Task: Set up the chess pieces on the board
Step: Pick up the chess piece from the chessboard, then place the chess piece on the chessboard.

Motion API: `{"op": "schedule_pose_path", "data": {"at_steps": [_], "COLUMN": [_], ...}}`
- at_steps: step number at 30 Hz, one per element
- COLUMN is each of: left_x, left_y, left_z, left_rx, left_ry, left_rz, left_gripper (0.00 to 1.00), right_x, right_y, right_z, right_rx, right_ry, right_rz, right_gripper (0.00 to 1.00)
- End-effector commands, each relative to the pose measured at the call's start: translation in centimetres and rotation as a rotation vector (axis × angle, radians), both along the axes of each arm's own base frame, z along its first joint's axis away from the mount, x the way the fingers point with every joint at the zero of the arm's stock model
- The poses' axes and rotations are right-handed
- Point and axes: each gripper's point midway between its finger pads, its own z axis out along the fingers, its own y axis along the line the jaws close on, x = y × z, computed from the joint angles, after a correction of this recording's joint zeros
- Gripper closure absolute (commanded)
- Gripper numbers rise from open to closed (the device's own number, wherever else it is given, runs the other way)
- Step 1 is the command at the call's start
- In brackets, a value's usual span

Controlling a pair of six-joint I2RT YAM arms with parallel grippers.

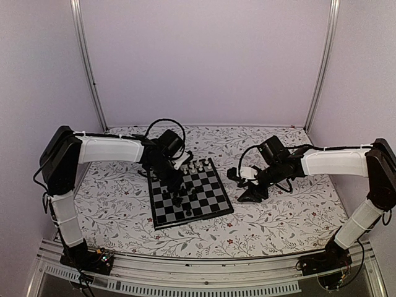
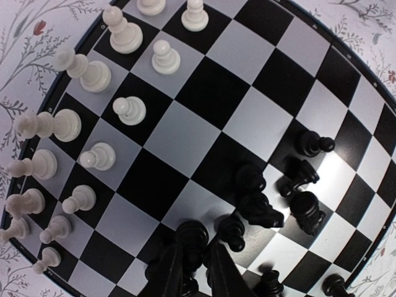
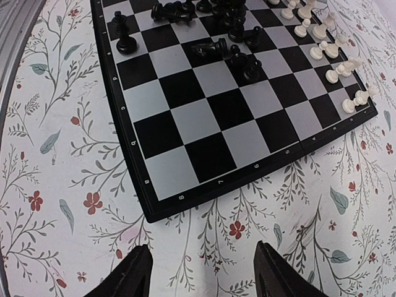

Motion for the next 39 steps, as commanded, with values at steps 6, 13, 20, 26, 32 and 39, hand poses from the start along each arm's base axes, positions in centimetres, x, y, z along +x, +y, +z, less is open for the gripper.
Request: {"op": "schedule_pose_path", "data": {"at_steps": [6,13,20,26,32,39], "left_x": [1.4,1.4,-0.8,-6.8,-10.9,-12.9], "left_y": [-0.3,-0.1,0.5,-1.2,-2.0,-1.8], "left_z": [0.8,3.0,9.3,9.7,7.3,4.8], "left_rx": [-0.043,-0.069,-0.102,-0.136,-0.089,-0.039], "left_ry": [-0.026,-0.054,-0.134,-0.066,0.013,0.070], "left_rz": [0.027,0.030,0.019,-0.104,-0.170,-0.181], "left_gripper": [0.90,0.95,0.95,0.94,0.94,0.94], "right_x": [-0.2,-0.2,-0.2,-0.3,-0.4,-0.4], "right_y": [-0.2,-0.2,-0.2,-0.1,0.0,0.0], "right_z": [-1.0,-1.1,-1.1,-1.1,-0.9,-0.9], "right_rx": [-0.018,-0.020,-0.020,-0.019,-0.011,-0.012], "right_ry": [0.014,0.017,0.019,0.023,0.026,0.027], "right_rz": [0.001,0.002,0.001,0.005,0.012,0.012], "right_gripper": [0.41,0.41,0.42,0.42,0.42,0.42]}}
